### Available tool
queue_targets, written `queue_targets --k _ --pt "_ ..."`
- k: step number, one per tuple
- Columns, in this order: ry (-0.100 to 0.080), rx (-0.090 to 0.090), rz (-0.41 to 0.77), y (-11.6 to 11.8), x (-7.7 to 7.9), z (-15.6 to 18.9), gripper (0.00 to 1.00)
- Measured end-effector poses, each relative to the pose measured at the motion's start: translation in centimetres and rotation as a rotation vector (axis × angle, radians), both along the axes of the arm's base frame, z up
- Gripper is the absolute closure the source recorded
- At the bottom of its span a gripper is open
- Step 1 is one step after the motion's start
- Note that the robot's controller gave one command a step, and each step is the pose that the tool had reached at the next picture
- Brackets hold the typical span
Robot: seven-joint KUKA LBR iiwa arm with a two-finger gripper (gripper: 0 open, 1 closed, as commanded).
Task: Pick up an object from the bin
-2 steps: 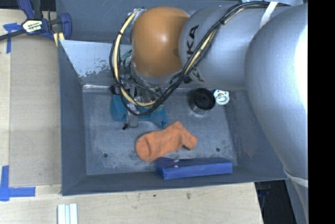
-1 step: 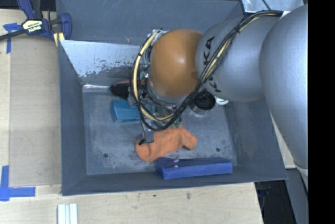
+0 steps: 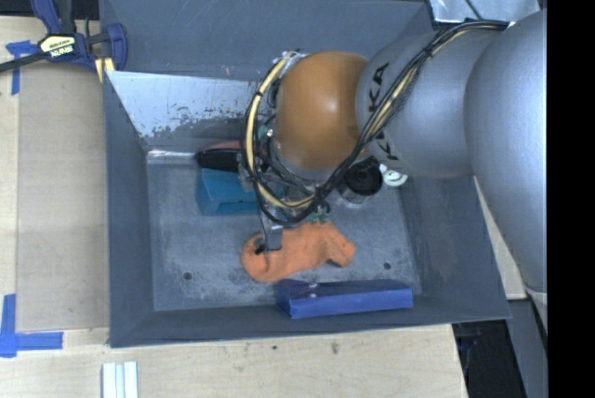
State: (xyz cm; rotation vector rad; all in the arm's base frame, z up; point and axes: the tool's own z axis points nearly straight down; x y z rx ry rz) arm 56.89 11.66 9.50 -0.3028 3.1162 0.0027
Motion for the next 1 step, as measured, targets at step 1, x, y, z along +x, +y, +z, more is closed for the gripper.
queue_targets --k 1 --pt "0.011 -0.004 0.102 2.07 4.56 -1.08 0.00"
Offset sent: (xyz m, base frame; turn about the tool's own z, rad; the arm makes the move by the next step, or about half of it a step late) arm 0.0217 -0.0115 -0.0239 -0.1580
